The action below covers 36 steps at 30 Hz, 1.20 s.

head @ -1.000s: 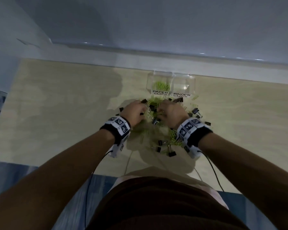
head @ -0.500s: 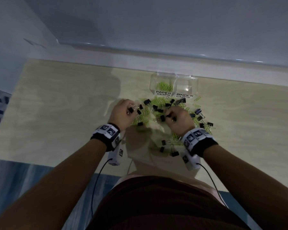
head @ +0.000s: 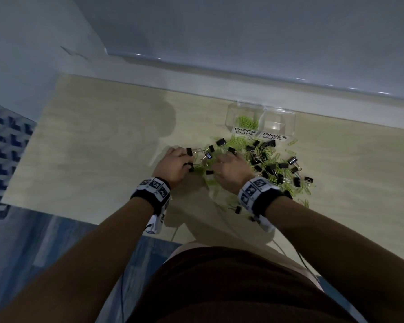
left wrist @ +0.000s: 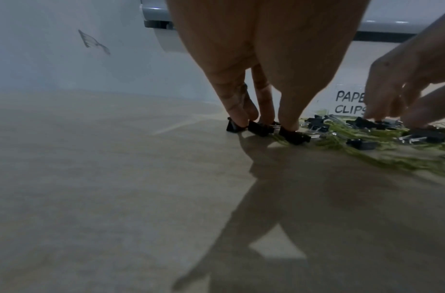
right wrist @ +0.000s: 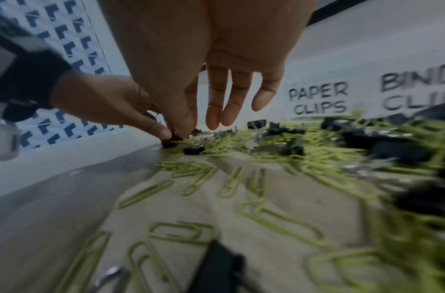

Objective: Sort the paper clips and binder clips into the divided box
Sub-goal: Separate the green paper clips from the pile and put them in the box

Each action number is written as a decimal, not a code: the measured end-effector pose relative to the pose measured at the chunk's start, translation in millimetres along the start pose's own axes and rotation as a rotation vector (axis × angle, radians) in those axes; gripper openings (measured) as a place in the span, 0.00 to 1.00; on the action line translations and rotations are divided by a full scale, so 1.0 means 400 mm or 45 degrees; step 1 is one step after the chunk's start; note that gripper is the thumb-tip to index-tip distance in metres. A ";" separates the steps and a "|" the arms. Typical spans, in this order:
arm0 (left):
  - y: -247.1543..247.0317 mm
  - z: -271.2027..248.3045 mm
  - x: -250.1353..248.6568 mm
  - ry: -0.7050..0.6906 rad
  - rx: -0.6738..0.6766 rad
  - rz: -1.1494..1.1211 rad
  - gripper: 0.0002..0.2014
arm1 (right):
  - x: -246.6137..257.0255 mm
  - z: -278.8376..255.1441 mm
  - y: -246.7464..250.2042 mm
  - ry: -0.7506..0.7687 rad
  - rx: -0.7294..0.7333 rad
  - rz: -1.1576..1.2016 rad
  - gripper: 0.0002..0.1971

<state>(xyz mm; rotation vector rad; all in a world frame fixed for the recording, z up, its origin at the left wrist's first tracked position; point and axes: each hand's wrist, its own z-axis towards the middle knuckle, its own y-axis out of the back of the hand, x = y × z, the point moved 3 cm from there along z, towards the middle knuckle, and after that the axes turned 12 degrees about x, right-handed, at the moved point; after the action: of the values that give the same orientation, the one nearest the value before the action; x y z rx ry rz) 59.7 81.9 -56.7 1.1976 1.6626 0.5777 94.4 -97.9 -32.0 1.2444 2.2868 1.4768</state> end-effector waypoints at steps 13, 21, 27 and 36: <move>-0.009 -0.026 0.001 0.038 0.096 0.001 0.17 | 0.014 -0.009 -0.037 0.086 -0.070 0.116 0.13; 0.050 -0.067 0.011 -0.072 -0.157 -0.037 0.12 | -0.135 -0.072 -0.030 -0.232 -0.329 0.451 0.11; 0.087 -0.070 0.053 0.054 -0.262 0.029 0.15 | -0.176 -0.051 0.034 -0.389 -0.152 -0.002 0.18; 0.046 0.017 0.032 0.188 -0.175 0.092 0.21 | -0.002 0.106 0.067 -0.076 0.026 -0.233 0.22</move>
<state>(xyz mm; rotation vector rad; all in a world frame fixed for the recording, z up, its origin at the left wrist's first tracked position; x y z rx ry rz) 73.3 100.0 -50.4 1.1409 1.6777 0.8294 131.9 -64.5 -32.0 1.0368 2.3119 1.3396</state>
